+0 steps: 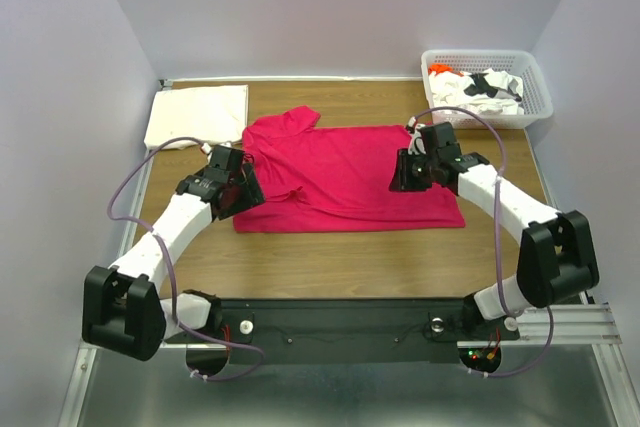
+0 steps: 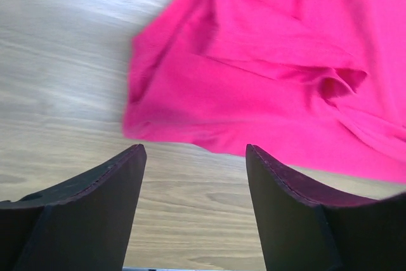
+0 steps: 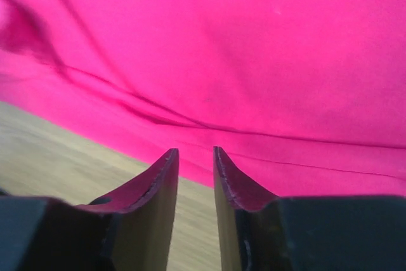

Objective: Fold and stack the t-shirts
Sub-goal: Flatten the tshirt out

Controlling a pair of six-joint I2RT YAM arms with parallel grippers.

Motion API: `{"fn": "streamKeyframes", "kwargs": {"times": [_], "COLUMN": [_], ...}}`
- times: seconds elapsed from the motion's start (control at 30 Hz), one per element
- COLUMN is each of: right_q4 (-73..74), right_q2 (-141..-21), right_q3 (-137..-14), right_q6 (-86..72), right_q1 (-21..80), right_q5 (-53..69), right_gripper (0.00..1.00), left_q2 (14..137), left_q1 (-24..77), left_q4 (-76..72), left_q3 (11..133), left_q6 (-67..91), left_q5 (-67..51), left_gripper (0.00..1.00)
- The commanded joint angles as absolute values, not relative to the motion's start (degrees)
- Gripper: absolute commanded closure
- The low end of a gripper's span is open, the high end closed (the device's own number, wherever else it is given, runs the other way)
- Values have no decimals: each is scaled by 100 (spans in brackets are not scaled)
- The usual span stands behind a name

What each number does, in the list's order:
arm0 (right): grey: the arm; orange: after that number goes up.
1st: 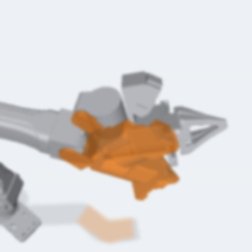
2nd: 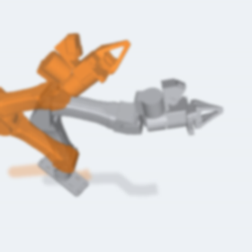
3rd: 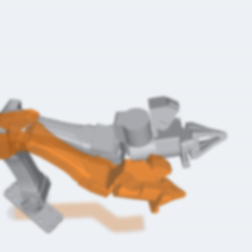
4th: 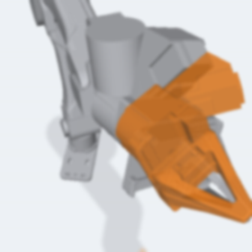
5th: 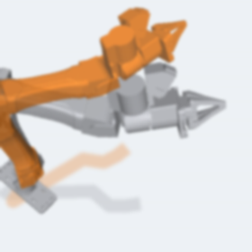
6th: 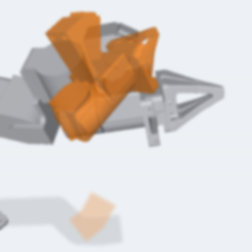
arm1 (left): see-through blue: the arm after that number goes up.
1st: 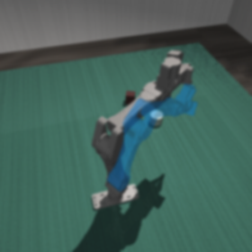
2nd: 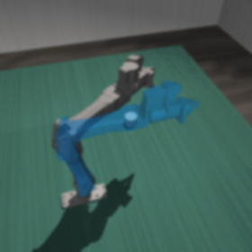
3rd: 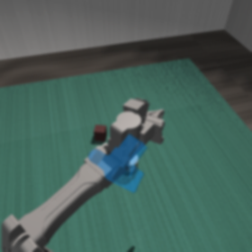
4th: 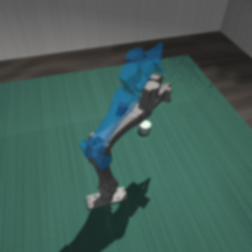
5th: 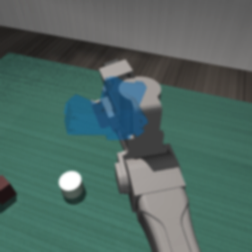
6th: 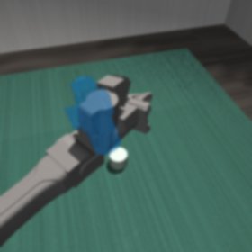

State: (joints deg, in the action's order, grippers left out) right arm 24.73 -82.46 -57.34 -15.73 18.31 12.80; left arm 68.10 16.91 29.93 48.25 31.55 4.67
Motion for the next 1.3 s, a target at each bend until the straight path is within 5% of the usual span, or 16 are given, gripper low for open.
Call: {"fn": "streamKeyframes", "kwargs": {"times": [0.0, 0.73, 1.27], "right_q4": [2311, 2672, 2707], "right_q2": [-8577, -9483, -10028], "right_q3": [-5941, -6029, -6222], "right_q6": [-1012, -562, -501], "right_q1": [1845, 2988, 3006], "right_q5": [1677, 2600, 1469], "right_gripper": [68, 71, 72], "left_q2": [7013, 8516, 8728], "left_q1": [1933, 2259, 2259], "left_q4": [2602, 1767, 1819], "left_q3": [4948, 4597, 4430], "left_q6": [3129, 2971, 2856], "left_q5": [97, 149, 220], "left_gripper": [27, 32, 32]}}
